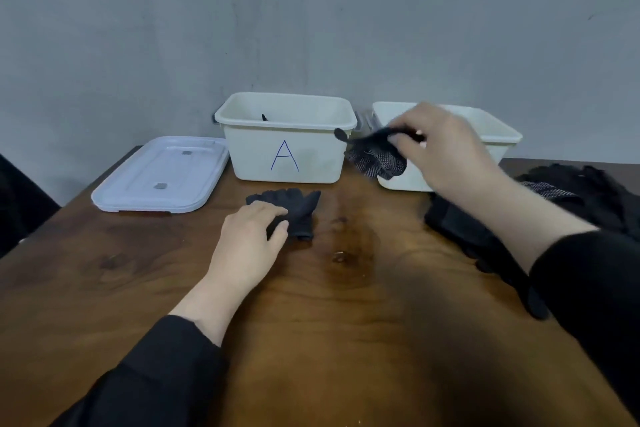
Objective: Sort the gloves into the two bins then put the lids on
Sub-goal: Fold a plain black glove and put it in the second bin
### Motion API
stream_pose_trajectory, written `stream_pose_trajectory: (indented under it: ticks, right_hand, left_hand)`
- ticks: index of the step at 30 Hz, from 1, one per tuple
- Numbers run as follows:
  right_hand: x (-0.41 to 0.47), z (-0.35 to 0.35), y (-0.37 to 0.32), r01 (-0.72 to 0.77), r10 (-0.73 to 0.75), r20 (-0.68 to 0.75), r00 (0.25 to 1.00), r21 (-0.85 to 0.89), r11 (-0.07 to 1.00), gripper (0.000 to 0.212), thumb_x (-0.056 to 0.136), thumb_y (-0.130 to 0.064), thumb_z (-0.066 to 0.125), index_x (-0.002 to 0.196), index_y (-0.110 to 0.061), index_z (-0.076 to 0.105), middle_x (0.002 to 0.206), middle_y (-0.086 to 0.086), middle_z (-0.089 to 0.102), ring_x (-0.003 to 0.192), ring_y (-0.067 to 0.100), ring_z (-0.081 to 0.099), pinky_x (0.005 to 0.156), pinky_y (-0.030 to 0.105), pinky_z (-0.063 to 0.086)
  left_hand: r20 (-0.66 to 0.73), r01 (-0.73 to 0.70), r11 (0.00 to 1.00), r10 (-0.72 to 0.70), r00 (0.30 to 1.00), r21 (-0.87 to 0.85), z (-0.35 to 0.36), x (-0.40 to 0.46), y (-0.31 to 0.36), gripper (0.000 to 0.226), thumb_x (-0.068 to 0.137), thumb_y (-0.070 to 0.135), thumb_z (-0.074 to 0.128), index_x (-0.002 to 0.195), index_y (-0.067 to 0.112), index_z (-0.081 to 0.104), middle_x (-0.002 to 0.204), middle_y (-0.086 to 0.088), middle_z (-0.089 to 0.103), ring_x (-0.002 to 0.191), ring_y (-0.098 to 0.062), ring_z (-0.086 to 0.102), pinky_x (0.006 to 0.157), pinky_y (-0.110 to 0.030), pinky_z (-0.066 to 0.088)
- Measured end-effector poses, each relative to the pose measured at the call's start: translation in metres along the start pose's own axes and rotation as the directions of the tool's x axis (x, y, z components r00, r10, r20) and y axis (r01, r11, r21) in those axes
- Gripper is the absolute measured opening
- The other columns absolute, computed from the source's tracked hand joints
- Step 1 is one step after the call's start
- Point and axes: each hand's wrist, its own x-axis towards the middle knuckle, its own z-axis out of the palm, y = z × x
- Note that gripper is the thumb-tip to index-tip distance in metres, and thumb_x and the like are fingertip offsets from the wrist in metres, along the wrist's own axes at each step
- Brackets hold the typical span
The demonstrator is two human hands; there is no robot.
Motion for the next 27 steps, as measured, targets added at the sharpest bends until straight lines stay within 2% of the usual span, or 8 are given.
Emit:
stream_pose_trajectory:
  ticks: [3, 5, 7, 10, 14, 20, 23, 27]
  right_hand:
    - [-0.062, 0.040, 0.003, 0.121, -0.112, 0.165, 0.980, -0.047, 0.992, 0.016, 0.096, -0.020, 0.065, 0.109, -0.019, 0.073, 0.105, -0.005, 0.064, 0.100, 0.020, 0.058, 0.092, 0.039, 0.046]
    - [-0.106, 0.066, 0.002, 0.106, -0.061, 0.364, 0.929, -0.106, 0.989, 0.026, 0.098, -0.037, 0.062, 0.120, -0.027, 0.069, 0.118, -0.009, 0.059, 0.109, 0.015, 0.054, 0.099, 0.044, 0.045]
    - [-0.135, 0.079, 0.001, 0.006, 0.027, 0.435, 0.900, -0.074, 0.997, 0.038, 0.097, -0.049, 0.056, 0.129, -0.030, 0.064, 0.127, -0.017, 0.054, 0.118, 0.005, 0.047, 0.108, 0.035, 0.038]
    - [-0.144, 0.082, 0.005, -0.119, 0.107, 0.341, 0.934, 0.016, 0.993, 0.037, 0.097, -0.050, 0.056, 0.127, -0.032, 0.064, 0.126, -0.023, 0.054, 0.120, -0.001, 0.048, 0.107, 0.026, 0.039]
    - [-0.143, 0.085, 0.003, -0.107, 0.102, 0.347, 0.932, -0.003, 0.994, 0.032, 0.099, -0.044, 0.057, 0.123, -0.028, 0.070, 0.119, -0.023, 0.055, 0.116, -0.002, 0.046, 0.102, 0.016, 0.039]
    - [-0.145, 0.085, 0.001, -0.117, 0.105, 0.324, 0.940, 0.019, 0.993, 0.028, 0.101, -0.038, 0.055, 0.118, -0.025, 0.072, 0.114, -0.020, 0.057, 0.111, 0.000, 0.049, 0.094, 0.011, 0.041]
    - [-0.145, 0.085, 0.003, -0.161, 0.146, 0.264, 0.954, 0.039, 0.986, 0.023, 0.101, -0.035, 0.054, 0.111, -0.027, 0.074, 0.111, -0.019, 0.059, 0.106, 0.003, 0.052, 0.096, 0.020, 0.044]
    - [-0.146, 0.086, 0.006, -0.182, 0.159, 0.271, 0.949, 0.059, 0.982, 0.023, 0.102, -0.034, 0.052, 0.104, -0.026, 0.073, 0.104, -0.016, 0.064, 0.099, 0.004, 0.054, 0.092, 0.034, 0.048]
  left_hand:
    - [-0.007, -0.005, 1.000, 0.005, 1.000, -0.019, 0.001, 0.001, 0.000, 0.025, 0.098, 0.022, 0.057, 0.121, 0.022, 0.067, 0.122, 0.006, 0.065, 0.117, -0.017, 0.055, 0.103, -0.039, 0.041]
    - [0.006, -0.039, 0.999, 0.039, 0.999, -0.024, 0.003, 0.000, 0.001, 0.023, 0.097, 0.019, 0.056, 0.117, 0.022, 0.068, 0.119, 0.007, 0.066, 0.114, -0.016, 0.056, 0.101, -0.039, 0.042]
    - [0.029, -0.081, 0.996, 0.082, 0.996, -0.021, 0.005, -0.001, 0.004, 0.023, 0.097, 0.019, 0.056, 0.115, 0.023, 0.069, 0.117, 0.009, 0.066, 0.111, -0.014, 0.056, 0.098, -0.036, 0.042]
    - [0.114, -0.155, 0.988, 0.154, 0.982, 0.004, 0.010, -0.002, 0.012, 0.025, 0.099, 0.025, 0.054, 0.121, 0.026, 0.068, 0.125, 0.011, 0.062, 0.115, -0.012, 0.054, 0.103, -0.036, 0.039]
    - [0.272, -0.164, 0.974, 0.117, 0.955, 0.156, 0.021, -0.003, 0.016, 0.037, 0.103, 0.042, 0.044, 0.136, 0.034, 0.058, 0.144, 0.014, 0.050, 0.132, -0.009, 0.042, 0.113, -0.036, 0.028]
    - [0.163, -0.219, 0.966, 0.196, 0.967, 0.136, 0.022, -0.004, 0.021, 0.032, 0.102, 0.036, 0.047, 0.128, 0.031, 0.065, 0.132, 0.012, 0.059, 0.125, -0.009, 0.049, 0.111, -0.037, 0.031]
    - [0.207, -0.326, 0.944, 0.311, 0.928, 0.047, 0.028, -0.014, 0.043, 0.032, 0.102, 0.038, 0.047, 0.128, 0.032, 0.065, 0.130, 0.014, 0.059, 0.124, -0.007, 0.049, 0.110, -0.037, 0.032]
    - [0.325, -0.353, 0.935, 0.325, 0.888, 0.030, 0.041, -0.019, 0.060, 0.036, 0.102, 0.049, 0.039, 0.125, 0.038, 0.065, 0.132, 0.019, 0.055, 0.122, -0.002, 0.047, 0.110, -0.034, 0.030]
